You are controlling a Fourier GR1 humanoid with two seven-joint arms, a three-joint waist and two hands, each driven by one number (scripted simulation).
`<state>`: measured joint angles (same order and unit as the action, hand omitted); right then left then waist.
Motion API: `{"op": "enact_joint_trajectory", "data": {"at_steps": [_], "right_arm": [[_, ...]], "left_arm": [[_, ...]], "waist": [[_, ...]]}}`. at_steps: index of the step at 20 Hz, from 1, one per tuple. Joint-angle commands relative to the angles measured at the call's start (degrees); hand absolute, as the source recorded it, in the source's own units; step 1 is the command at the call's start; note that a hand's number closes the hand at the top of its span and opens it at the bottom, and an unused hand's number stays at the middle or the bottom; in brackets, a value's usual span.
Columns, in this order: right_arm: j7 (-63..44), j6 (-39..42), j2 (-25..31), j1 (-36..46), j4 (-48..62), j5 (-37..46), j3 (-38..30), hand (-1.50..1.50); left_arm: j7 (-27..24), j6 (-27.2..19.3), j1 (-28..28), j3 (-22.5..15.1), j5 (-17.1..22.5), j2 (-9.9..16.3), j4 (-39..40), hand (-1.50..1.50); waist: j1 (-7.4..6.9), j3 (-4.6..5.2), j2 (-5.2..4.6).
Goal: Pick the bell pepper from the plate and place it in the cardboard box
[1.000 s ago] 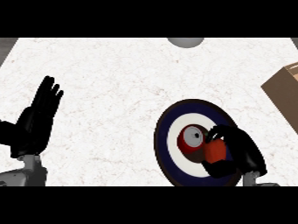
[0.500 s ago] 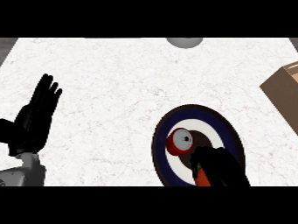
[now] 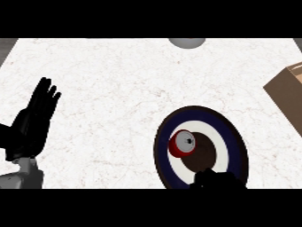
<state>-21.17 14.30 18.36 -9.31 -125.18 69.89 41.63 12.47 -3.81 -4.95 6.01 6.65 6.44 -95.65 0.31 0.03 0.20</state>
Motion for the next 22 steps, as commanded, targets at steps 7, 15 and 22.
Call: {"op": "enact_joint_trajectory", "data": {"at_steps": [7, 15, 22], "right_arm": [[-10.3, 2.2, -6.7, -0.8, -20.4, 0.9, -4.1, 1.50], [-15.7, 7.9, -11.3, 9.2, -23.6, -4.4, -21.1, 1.50], [-8.9, 14.4, -9.8, 18.1, -14.3, -15.6, -46.5, 1.50]], "left_arm": [[0.8, 1.7, 3.5, 0.9, 1.5, 1.3, -3.3, 0.00], [1.2, -1.6, -2.0, -0.8, -1.6, -0.7, -0.5, 0.00], [-0.1, -1.6, 0.7, -1.8, -1.8, -1.9, -2.0, 0.00]], "waist": [[-0.21, 0.00, 0.06], [0.27, 0.00, -0.21], [-0.19, -0.07, -0.28]]}}
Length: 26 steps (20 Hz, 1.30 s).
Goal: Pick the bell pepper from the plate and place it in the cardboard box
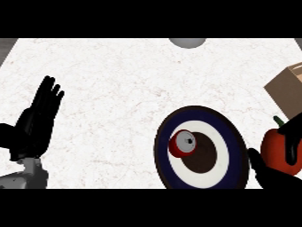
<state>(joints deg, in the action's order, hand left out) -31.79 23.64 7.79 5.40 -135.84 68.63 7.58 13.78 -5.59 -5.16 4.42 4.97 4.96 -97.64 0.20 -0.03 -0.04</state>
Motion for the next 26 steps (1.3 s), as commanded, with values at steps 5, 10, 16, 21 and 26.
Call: {"op": "enact_joint_trajectory", "data": {"at_steps": [5, 10, 16, 21, 26], "right_arm": [[12.9, 0.1, 6.2, 6.4, 9.5, -20.4, -29.8, 1.50], [21.8, -3.8, 14.5, 7.4, 23.4, -20.0, -35.3, 1.50], [28.0, -11.5, 18.6, 10.7, 39.2, -15.7, -34.6, 1.50], [32.6, -9.5, 25.9, 8.3, 50.6, -7.8, -30.3, 1.50], [30.3, -3.4, 26.5, 11.3, 62.1, -6.5, -27.4, -1.50]], "left_arm": [[-0.6, 0.5, 0.9, 0.1, 0.6, -0.3, 0.1, 0.00], [0.0, 0.6, -0.7, 0.2, 0.2, 0.2, 1.1, 0.00], [-0.6, 0.7, -1.2, 0.8, 0.4, 0.3, 1.4, 0.00], [1.0, -0.3, -2.0, -0.2, 0.1, -0.9, 1.5, 0.00], [-1.2, 1.8, -1.4, 0.9, 0.8, 0.8, 2.5, 0.00]], "waist": [[0.07, -0.09, -0.03], [-0.27, -0.02, -0.05], [-0.51, 0.02, -0.05], [-1.23, -0.01, -0.44], [-1.30, 0.01, -0.27]]}}
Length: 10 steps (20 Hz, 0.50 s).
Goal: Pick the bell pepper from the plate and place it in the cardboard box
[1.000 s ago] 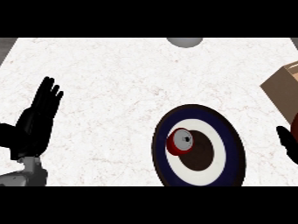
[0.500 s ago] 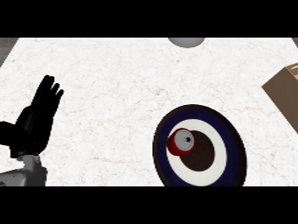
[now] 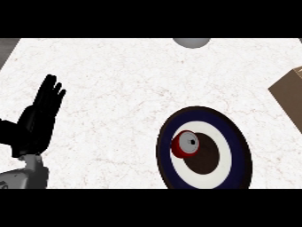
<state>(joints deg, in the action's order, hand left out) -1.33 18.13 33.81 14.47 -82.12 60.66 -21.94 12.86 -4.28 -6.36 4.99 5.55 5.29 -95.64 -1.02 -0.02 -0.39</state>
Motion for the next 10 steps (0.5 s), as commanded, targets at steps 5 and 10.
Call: {"op": "enact_joint_trajectory", "data": {"at_steps": [5, 10], "right_arm": [[12.1, -9.7, 1.8, 7.0, 19.6, -5.3, -5.0, -1.50], [18.7, -18.6, -2.2, 9.4, 15.3, -13.5, -10.7, -1.50]], "left_arm": [[2.4, -0.8, 0.4, -1.0, -0.5, -0.4, -2.9, 0.00], [1.9, 0.9, 1.6, 0.7, 1.4, 0.8, -2.6, 0.00]], "waist": [[0.33, -0.08, 0.27], [0.65, -0.09, 0.54]]}}
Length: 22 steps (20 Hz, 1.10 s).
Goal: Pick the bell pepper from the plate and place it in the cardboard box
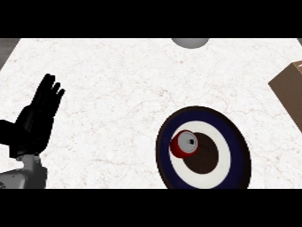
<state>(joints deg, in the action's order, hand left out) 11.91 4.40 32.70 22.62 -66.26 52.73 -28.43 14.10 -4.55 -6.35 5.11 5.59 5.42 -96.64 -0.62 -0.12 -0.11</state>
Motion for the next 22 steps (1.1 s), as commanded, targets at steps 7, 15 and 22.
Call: {"op": "enact_joint_trajectory", "data": {"at_steps": [7, 15, 22], "right_arm": [[3.0, 6.0, -1.7, 6.8, 3.3, -22.7, -14.3, -1.50], [-4.7, 16.4, 2.5, 8.8, 7.2, -39.5, -25.8, -1.50], [5.4, 17.3, 8.7, 1.1, 14.9, -45.9, -31.1, -1.50]], "left_arm": [[-1.9, 1.1, 0.9, 0.8, 0.6, 0.3, 2.0, 0.00], [0.3, 1.6, -1.4, 2.0, 1.5, 1.8, 2.0, 0.00], [-0.9, 0.9, 3.6, -1.1, -0.4, -0.5, -2.0, 0.00]], "waist": [[1.14, 0.12, 0.23], [1.15, 0.12, 0.22], [0.57, 0.07, 0.15]]}}
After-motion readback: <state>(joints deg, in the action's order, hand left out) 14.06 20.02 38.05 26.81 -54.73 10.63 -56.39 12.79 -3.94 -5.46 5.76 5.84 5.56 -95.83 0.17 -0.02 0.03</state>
